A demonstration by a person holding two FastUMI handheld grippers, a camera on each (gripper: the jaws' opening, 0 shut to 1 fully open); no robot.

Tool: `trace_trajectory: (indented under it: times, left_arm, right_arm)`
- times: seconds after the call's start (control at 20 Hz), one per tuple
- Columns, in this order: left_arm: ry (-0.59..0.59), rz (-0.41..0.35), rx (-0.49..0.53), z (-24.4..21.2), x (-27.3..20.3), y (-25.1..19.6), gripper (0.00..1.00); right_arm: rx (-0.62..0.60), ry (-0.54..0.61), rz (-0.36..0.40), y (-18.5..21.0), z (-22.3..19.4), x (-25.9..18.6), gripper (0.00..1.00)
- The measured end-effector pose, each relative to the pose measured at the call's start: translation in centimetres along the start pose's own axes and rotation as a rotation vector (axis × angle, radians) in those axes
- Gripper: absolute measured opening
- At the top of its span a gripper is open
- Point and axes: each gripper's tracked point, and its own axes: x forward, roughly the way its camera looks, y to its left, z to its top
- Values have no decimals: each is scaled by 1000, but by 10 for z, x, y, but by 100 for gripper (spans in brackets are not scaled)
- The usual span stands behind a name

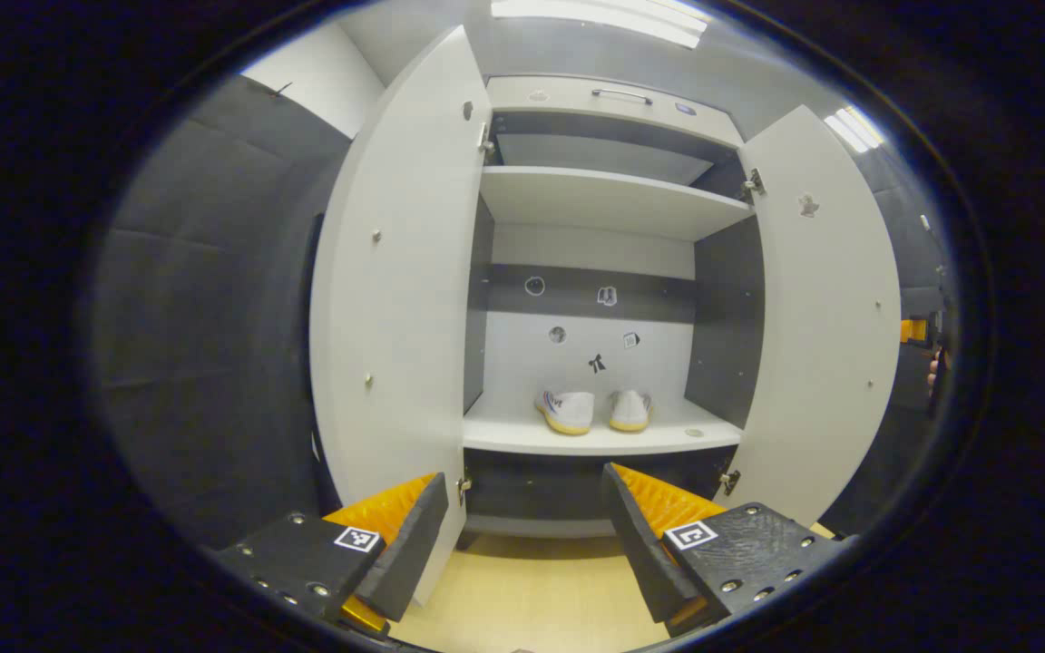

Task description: Grab one shoe with the right hand and put it into the shoe cabinet, grab the other shoe with the left hand and put it into the shoe cabinet; then close the right door with the right hand and the left door with the left hand.

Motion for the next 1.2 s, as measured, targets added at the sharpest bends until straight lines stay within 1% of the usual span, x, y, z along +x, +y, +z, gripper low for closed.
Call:
trace_trajectory:
  times: [0.1,0.15,0.2,0.25,0.35,0.4,0.45,0.55,0.6,0.65,0.75,0.8,0.85,0.9,1.0,1.05,1.1,1.15,1.2]
  left_arm:
    - [52,16,-27,-21,-15,11,98]
    - [62,22,-34,-29,-23,16,97]
    - [72,32,-32,-34,-28,21,98]
    - [80,41,-23,-36,-33,25,98]
    - [78,54,-5,-33,-42,31,97]
    - [66,54,-3,-30,-47,33,98]
    - [53,51,-2,-27,-50,34,97]
    - [45,58,8,-26,-55,37,98]
    - [43,61,13,-25,-57,38,98]
    - [36,63,15,-24,-61,38,97]
    - [33,63,4,-23,-62,37,97]
    - [31,64,-1,-22,-64,36,97]
    - [27,67,-2,-22,-66,37,98]
    - [24,71,2,-20,-68,37,96]
    - [18,82,14,-19,-71,38,98]
    - [17,86,16,-18,-72,39,98]
    - [17,90,17,-17,-73,40,96]
    - [17,99,24,-16,-77,41,97]
    - [12,108,34,-14,-80,44,97]
  right_arm:
    - [-16,10,41,21,-4,-3,98]
    - [-32,13,53,27,-5,-3,98]
    - [-50,16,51,31,-6,-4,92]
    - [-68,4,32,28,-6,-1,100]
    - [-82,-18,27,32,-1,-3,91]
    - [-90,-16,36,35,-1,-4,95]
    - [-105,-13,40,39,-2,-6,91]
    - [-134,-26,26,41,1,-10,91]
    - [-144,-34,25,45,2,-12,95]
    - [-146,-36,31,51,1,-14,91]
    - [-120,-27,53,63,-4,-18,91]
    - [-102,-21,71,70,-6,-19,95]
    - [-86,-15,94,79,-8,-20,91]
    - [-73,-9,118,88,-10,-22,91]
    - [-57,0,168,108,-14,-24,91]
    - [-52,1,196,121,-15,-25,95]
    - [-44,3,222,133,-17,-25,91]
    - [-37,9,246,146,-20,-25,91]
    - [-35,16,254,157,-23,-22,95]
